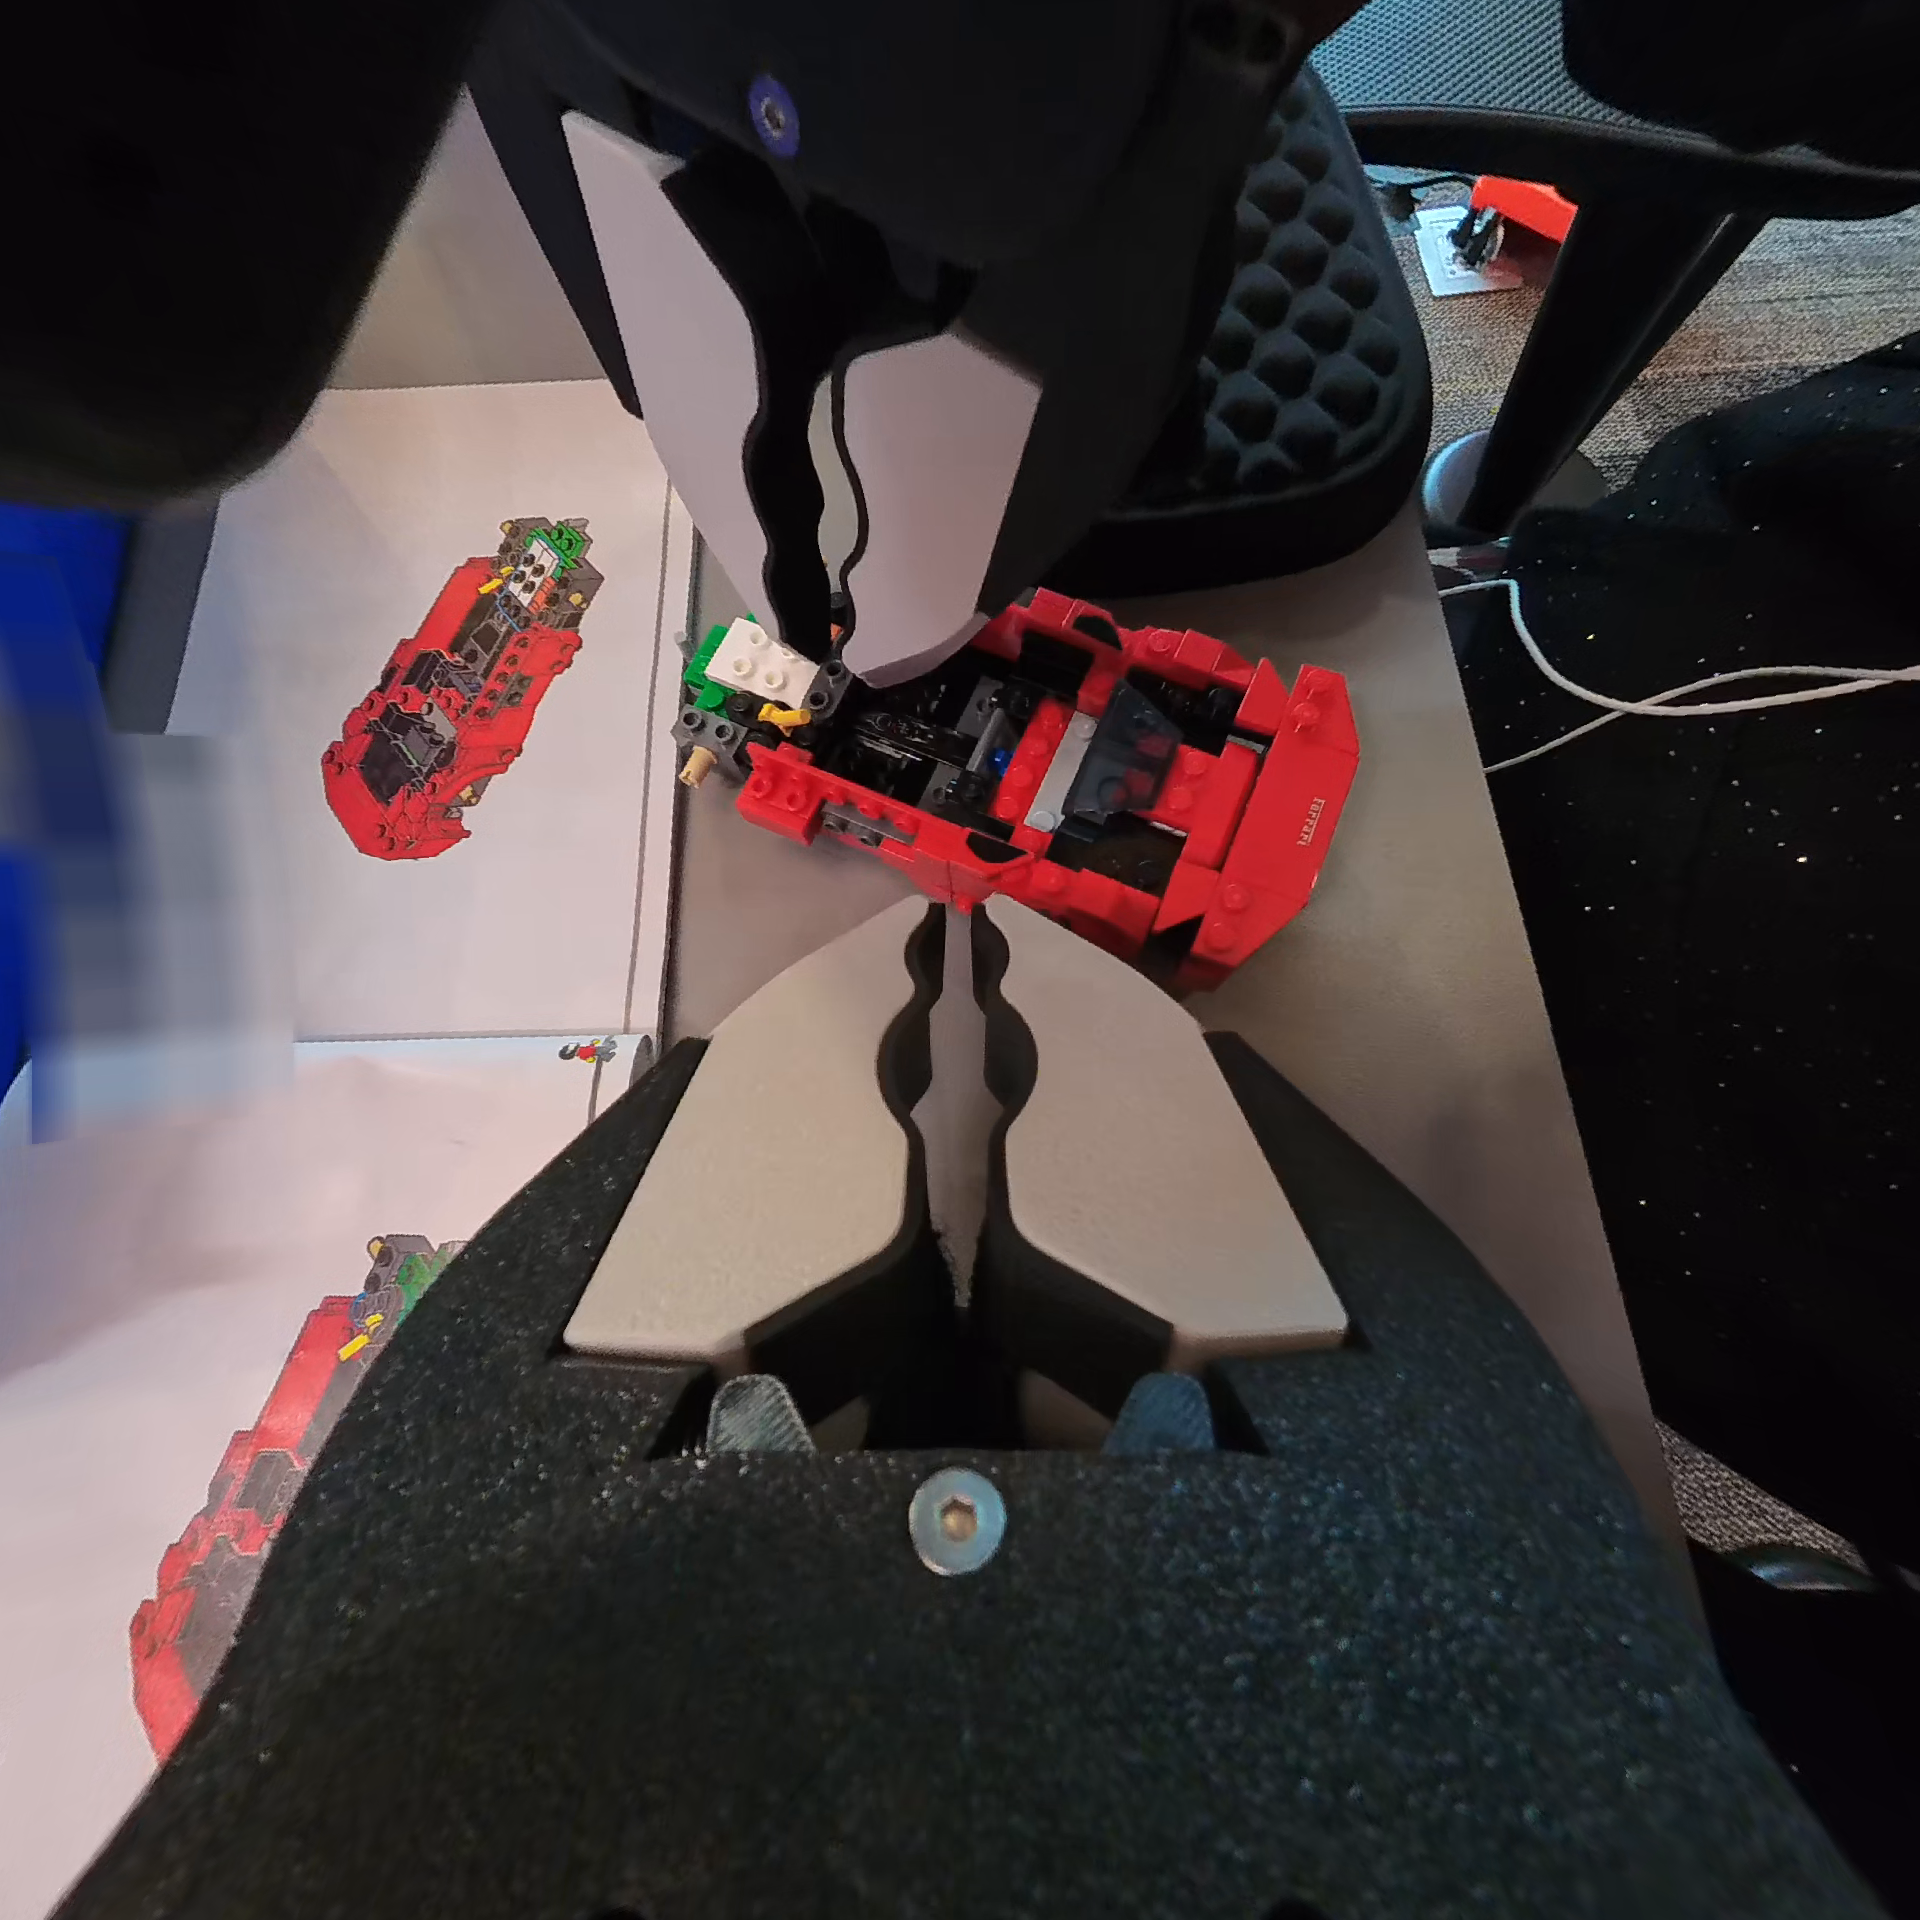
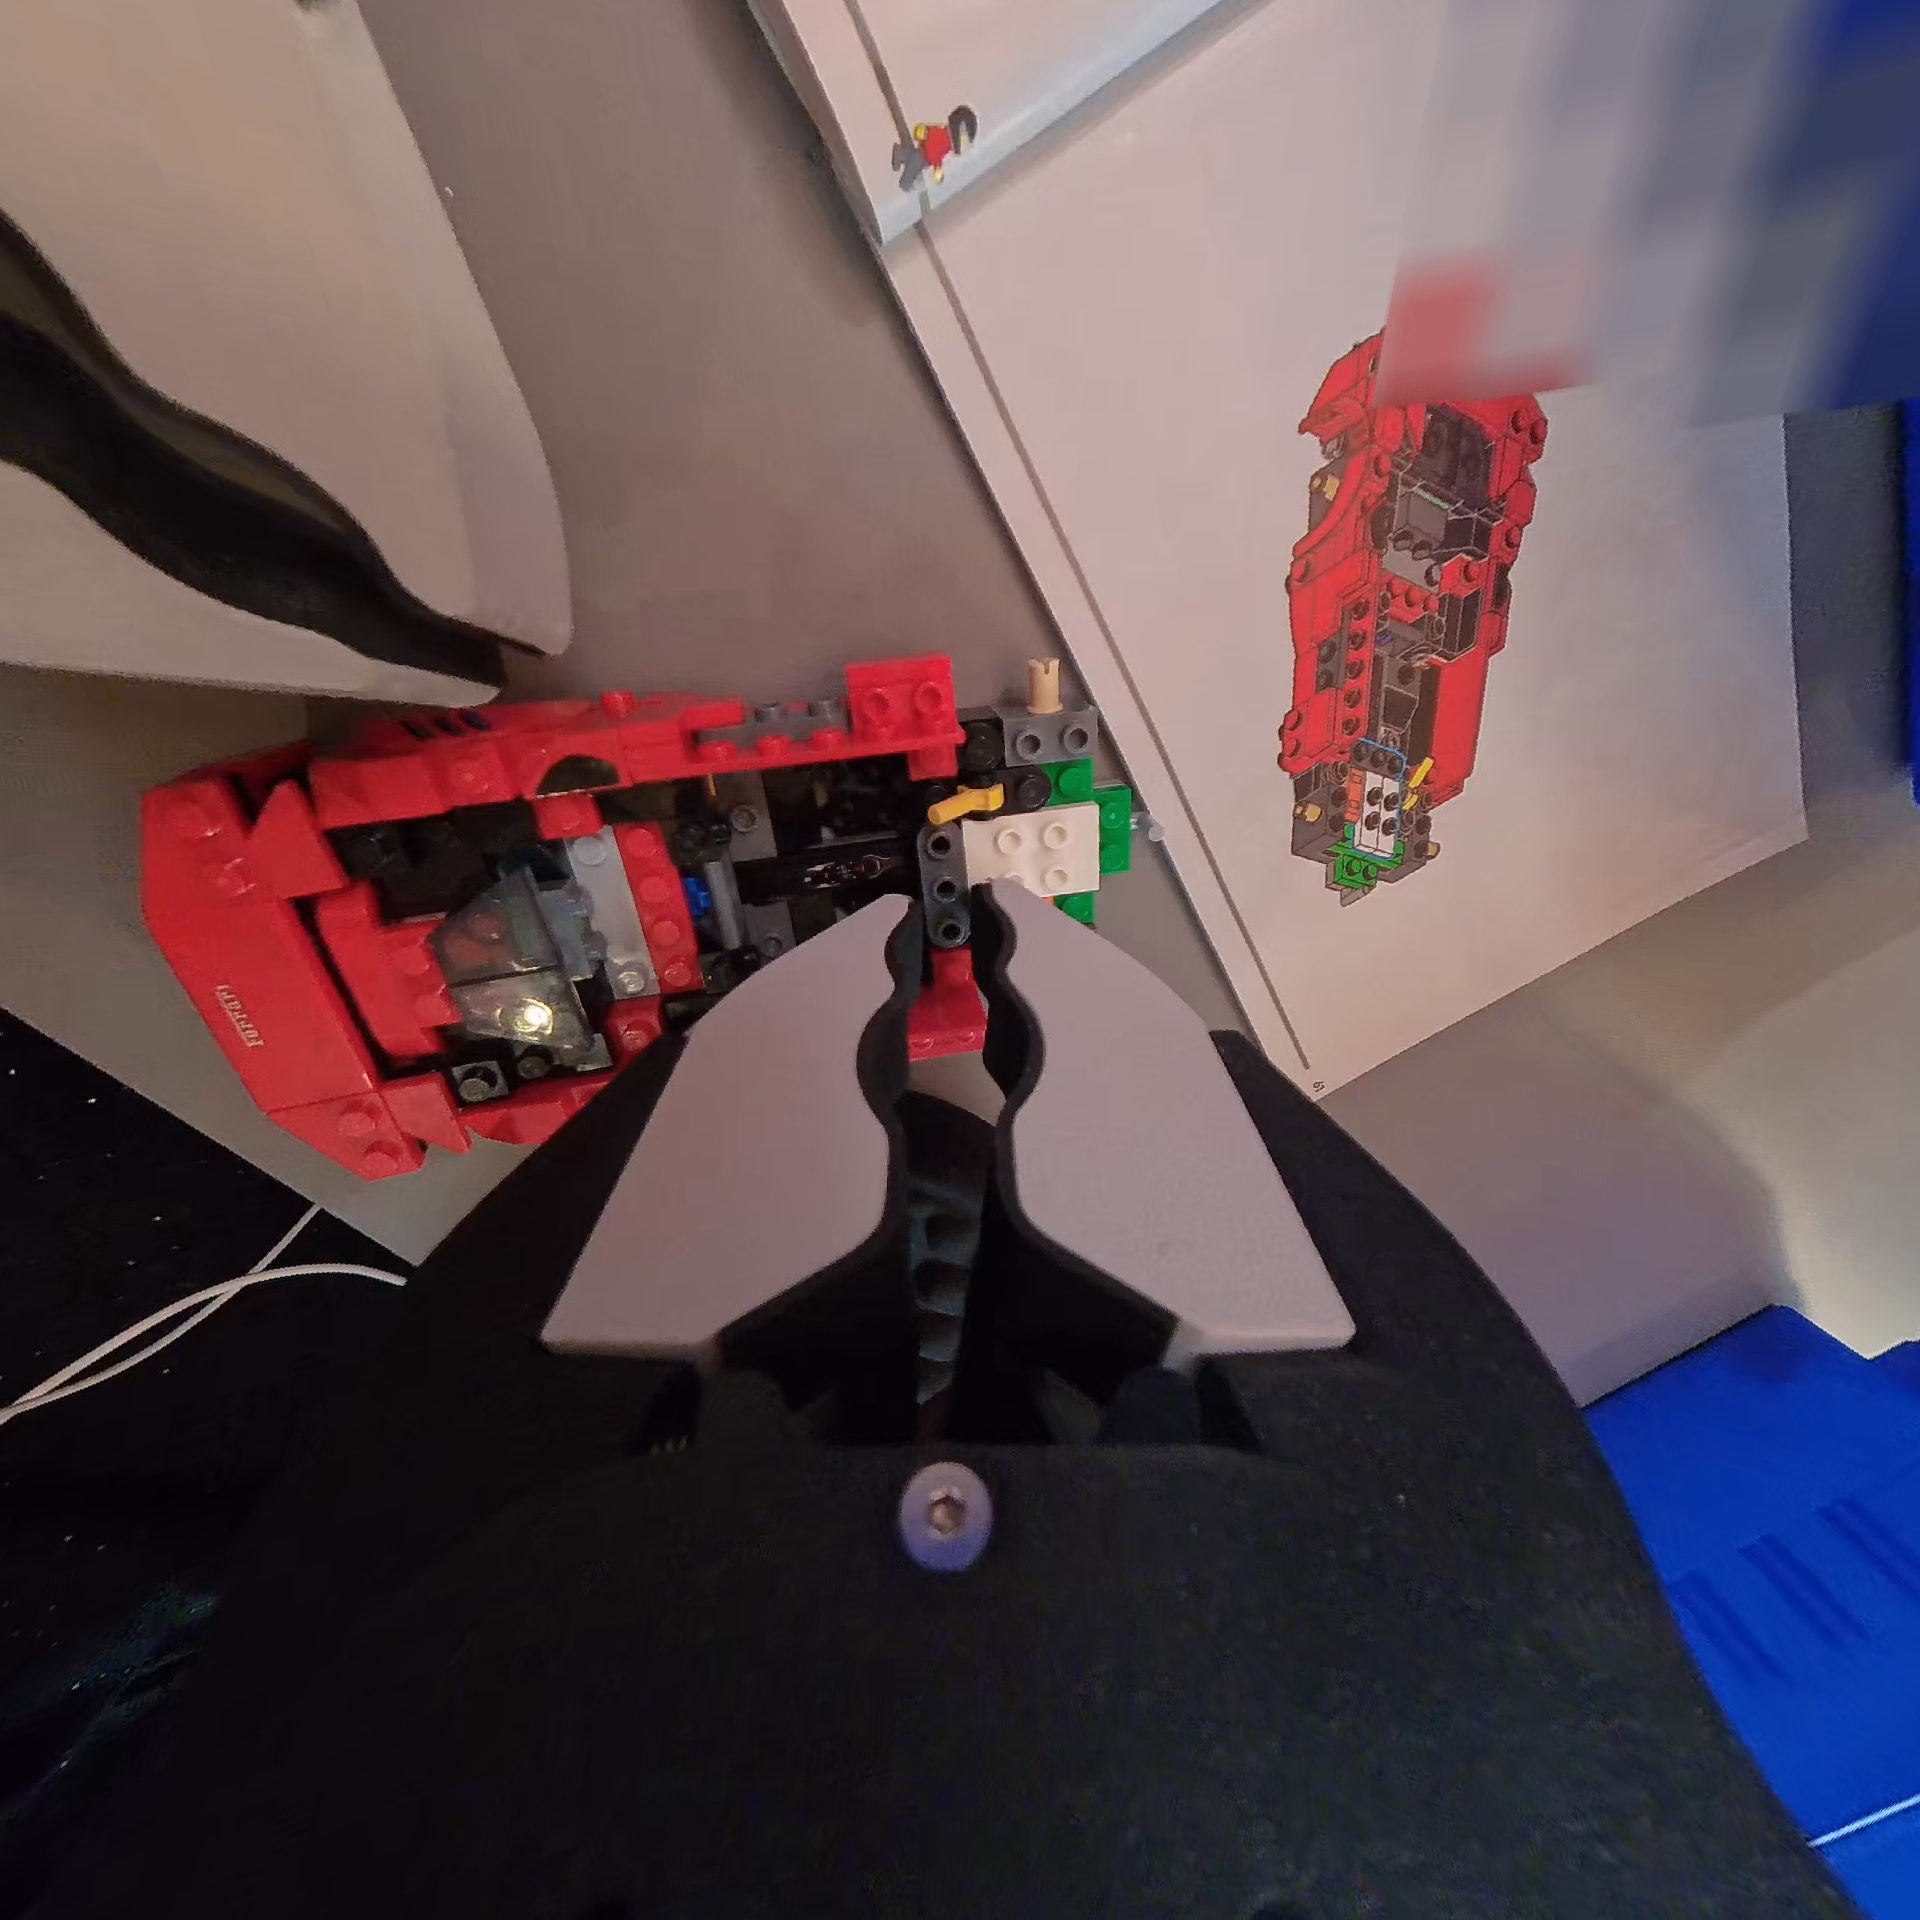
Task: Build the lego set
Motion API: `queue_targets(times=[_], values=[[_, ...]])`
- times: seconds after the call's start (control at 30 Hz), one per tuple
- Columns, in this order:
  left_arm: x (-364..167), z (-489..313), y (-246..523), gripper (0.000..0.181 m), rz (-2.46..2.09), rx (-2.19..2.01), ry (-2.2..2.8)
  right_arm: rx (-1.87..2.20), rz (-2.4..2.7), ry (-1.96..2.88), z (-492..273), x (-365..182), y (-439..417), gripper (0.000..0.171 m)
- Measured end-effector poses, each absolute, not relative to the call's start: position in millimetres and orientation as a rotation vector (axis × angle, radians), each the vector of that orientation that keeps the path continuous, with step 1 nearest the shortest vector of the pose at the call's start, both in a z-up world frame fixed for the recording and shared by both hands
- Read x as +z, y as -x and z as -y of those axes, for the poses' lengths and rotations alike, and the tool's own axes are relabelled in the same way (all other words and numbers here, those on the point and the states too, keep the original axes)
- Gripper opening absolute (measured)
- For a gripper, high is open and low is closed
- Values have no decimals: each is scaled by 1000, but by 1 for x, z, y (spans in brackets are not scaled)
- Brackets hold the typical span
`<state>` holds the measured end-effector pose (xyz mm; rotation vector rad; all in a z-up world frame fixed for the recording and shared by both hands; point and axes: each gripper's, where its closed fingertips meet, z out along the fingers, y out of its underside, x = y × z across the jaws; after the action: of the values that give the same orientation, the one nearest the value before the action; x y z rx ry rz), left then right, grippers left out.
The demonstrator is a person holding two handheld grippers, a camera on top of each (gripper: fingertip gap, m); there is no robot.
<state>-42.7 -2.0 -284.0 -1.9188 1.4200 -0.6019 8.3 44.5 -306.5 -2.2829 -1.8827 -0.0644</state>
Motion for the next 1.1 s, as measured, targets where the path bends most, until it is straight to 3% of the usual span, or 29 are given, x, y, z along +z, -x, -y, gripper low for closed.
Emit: queue_targets(times=[0.43, 0.53, 1.1], values=[[-284, 1, 43, 5, -1415, -602, 1914, 76, 1881, 2308, -44, -296, -11, 17], [-283, -1, 42, 5, -1406, -602, 1905, 269, 1893, 2235, -44, -283, 0, 0], [-274, -18, 35, 5, -1295, -585, 1853, 223, 2096, 2203, -44, -303, -1, 0]])
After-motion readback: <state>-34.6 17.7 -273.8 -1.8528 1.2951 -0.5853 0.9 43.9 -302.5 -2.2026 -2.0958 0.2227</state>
